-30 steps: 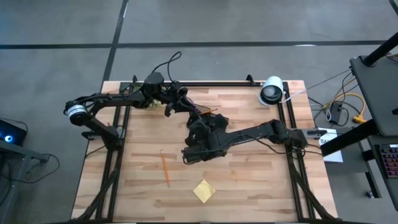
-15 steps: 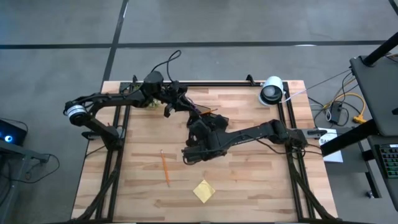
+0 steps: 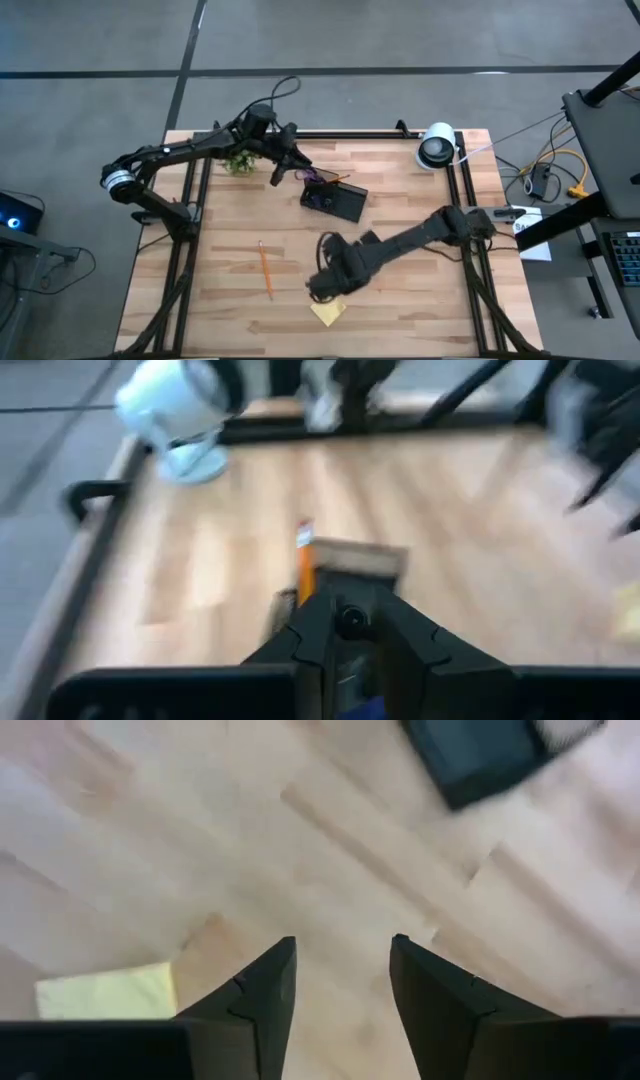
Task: Pick and place office supplies into organizer
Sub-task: Put the black pen into the black desk organizer
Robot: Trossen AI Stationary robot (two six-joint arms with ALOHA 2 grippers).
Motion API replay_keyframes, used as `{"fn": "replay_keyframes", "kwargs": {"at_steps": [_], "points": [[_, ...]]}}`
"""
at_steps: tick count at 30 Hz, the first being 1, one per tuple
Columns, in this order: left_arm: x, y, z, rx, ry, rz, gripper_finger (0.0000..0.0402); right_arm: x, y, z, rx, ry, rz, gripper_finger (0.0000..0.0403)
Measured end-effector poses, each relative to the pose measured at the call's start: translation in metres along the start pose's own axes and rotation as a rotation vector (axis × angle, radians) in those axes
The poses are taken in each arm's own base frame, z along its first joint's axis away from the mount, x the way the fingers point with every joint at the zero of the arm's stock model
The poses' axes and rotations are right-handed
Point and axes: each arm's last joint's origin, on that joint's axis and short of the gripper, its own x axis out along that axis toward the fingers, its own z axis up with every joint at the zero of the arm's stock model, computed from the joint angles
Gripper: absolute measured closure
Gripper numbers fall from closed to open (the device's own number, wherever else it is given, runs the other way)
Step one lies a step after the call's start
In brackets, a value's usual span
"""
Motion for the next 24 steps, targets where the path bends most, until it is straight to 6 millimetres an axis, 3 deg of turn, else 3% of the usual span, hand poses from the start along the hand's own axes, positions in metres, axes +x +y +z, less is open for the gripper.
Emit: {"fn": "replay_keyframes", "kwargs": {"at_steps": [8, 15, 20, 24], "points": [[-0.004, -0.004, 0.025, 0.117, 0.070, 0.126, 0.0370, 0.000, 0.005, -0.031, 0.113, 0.019, -0.013, 0.0267], [0.001, -0.015, 0.005, 0.038, 0.193, 0.066, 0.0370, 0.005, 0.005, -0.042, 0.124, 0.024, -0.042, 0.0271], [0.009, -0.016, -0.007, 0.047, 0.244, 0.140, 0.0370, 0.007, 0.005, -0.042, 0.116, 0.025, -0.047, 0.0269], [0.014, -0.015, -0.011, -0.006, 0.224, 0.167, 0.0319, 0.007, 0.006, -0.040, 0.090, 0.019, -0.042, 0.0269]]}}
